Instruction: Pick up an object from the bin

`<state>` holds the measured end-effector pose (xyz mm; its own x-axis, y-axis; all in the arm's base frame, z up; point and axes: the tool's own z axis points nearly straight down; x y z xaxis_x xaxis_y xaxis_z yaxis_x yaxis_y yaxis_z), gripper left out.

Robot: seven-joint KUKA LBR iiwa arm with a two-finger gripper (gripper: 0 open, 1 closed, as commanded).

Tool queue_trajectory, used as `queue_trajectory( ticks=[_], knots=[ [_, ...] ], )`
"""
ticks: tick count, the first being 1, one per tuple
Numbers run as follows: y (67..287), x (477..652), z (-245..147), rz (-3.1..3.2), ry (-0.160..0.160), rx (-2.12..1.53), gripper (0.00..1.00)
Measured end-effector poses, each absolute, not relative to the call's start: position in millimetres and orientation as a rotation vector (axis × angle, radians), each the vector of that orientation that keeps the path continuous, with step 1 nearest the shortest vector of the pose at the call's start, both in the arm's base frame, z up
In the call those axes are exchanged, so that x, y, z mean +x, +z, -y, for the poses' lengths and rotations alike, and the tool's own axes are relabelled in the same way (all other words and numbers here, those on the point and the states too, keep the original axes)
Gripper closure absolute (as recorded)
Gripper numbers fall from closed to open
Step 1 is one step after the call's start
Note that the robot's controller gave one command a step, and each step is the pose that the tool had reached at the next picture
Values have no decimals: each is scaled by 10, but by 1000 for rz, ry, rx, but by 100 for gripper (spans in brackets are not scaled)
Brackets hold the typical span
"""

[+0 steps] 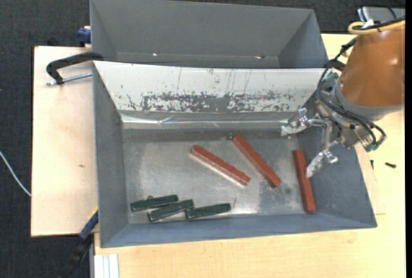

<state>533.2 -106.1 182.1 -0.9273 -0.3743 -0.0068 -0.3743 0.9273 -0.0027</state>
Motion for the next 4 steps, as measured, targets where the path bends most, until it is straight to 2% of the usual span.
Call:
queue_trajectory(
  ticks=[1,2,3,4],
  knots=[
    [1344,5200,639,-3086,-5,-541,0],
    [775,5621,649,-3141,1,-89,100],
    [776,5621,649,-3141,1,-89,100],
    [1599,5550,642,-3139,1,-61,0]
  ],
)
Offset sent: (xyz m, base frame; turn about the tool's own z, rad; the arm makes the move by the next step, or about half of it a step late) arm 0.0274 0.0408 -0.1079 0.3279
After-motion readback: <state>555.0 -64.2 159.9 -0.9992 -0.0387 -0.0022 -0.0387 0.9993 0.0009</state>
